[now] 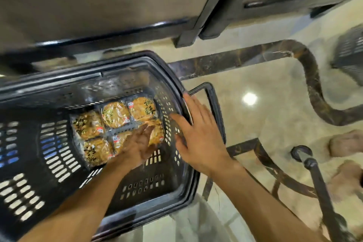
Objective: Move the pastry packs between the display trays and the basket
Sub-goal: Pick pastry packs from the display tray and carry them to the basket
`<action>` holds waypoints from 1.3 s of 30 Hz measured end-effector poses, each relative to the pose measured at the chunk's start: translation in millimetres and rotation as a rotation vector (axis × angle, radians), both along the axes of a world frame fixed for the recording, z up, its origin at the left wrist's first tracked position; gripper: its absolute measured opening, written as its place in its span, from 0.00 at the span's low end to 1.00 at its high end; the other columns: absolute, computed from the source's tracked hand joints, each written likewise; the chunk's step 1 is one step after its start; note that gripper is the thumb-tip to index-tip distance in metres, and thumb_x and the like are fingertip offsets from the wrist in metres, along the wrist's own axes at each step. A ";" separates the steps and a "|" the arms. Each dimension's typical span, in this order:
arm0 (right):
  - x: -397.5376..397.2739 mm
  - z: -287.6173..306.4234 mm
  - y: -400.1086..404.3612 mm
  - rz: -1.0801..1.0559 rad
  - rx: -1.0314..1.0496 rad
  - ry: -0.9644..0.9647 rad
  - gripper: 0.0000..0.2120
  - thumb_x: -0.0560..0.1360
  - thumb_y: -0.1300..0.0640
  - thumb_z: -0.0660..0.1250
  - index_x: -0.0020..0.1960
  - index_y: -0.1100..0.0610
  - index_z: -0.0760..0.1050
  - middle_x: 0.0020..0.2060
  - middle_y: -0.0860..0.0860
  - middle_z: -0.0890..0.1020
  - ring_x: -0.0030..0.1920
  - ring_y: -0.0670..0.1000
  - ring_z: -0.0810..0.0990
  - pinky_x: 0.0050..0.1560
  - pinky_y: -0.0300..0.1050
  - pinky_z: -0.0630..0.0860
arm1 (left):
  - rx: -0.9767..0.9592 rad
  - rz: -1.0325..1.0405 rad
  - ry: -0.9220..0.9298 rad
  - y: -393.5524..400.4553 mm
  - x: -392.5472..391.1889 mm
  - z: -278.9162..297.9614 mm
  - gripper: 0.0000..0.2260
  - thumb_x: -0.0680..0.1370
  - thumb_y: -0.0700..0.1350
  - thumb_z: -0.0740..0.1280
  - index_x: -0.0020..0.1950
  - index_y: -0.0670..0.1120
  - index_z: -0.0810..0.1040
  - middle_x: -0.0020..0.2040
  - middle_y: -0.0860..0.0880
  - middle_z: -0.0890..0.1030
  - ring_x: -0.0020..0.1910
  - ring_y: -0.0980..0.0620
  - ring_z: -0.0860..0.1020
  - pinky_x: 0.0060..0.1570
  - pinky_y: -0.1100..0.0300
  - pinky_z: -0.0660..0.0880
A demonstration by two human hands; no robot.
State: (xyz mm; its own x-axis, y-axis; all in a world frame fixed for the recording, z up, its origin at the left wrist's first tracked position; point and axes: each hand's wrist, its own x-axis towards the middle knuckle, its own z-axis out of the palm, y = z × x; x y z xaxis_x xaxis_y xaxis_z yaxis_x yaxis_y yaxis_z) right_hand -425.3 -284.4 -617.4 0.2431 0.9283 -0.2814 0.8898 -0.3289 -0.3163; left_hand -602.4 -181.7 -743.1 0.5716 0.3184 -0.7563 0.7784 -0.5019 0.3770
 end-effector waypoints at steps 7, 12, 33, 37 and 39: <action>84.9 183.9 -33.6 -0.364 0.095 0.019 0.25 0.75 0.45 0.60 0.70 0.50 0.68 0.72 0.58 0.70 0.70 0.59 0.68 0.68 0.59 0.72 | 0.361 -0.070 -0.379 30.5 55.9 278.9 0.19 0.82 0.56 0.59 0.70 0.50 0.74 0.68 0.50 0.76 0.64 0.45 0.76 0.63 0.45 0.74; 207.8 322.8 -58.1 -0.446 0.303 0.053 0.24 0.77 0.43 0.58 0.71 0.47 0.65 0.71 0.54 0.72 0.68 0.56 0.69 0.68 0.54 0.69 | 0.587 0.061 -0.676 7.8 203.6 460.9 0.18 0.79 0.53 0.61 0.65 0.45 0.77 0.61 0.47 0.79 0.56 0.43 0.79 0.55 0.49 0.76; 500.6 592.9 72.1 -0.129 0.686 -0.033 0.19 0.79 0.46 0.60 0.67 0.53 0.73 0.57 0.49 0.78 0.59 0.52 0.78 0.53 0.50 0.78 | 0.958 0.373 -1.062 122.8 482.3 704.6 0.16 0.78 0.47 0.67 0.64 0.42 0.78 0.58 0.44 0.79 0.57 0.45 0.78 0.58 0.47 0.77; 521.3 601.5 145.9 -0.146 0.510 0.020 0.20 0.80 0.44 0.62 0.69 0.51 0.70 0.60 0.47 0.78 0.61 0.50 0.77 0.57 0.51 0.76 | 0.946 0.450 -1.062 160.6 490.9 696.5 0.16 0.78 0.48 0.65 0.63 0.43 0.78 0.56 0.46 0.79 0.54 0.47 0.78 0.55 0.52 0.76; 524.9 606.2 190.5 -0.204 0.356 0.114 0.24 0.80 0.42 0.64 0.71 0.51 0.68 0.61 0.47 0.78 0.61 0.49 0.76 0.61 0.49 0.74 | 0.889 0.502 -1.040 175.0 491.4 695.1 0.16 0.79 0.50 0.64 0.64 0.45 0.77 0.57 0.48 0.78 0.56 0.48 0.77 0.57 0.53 0.75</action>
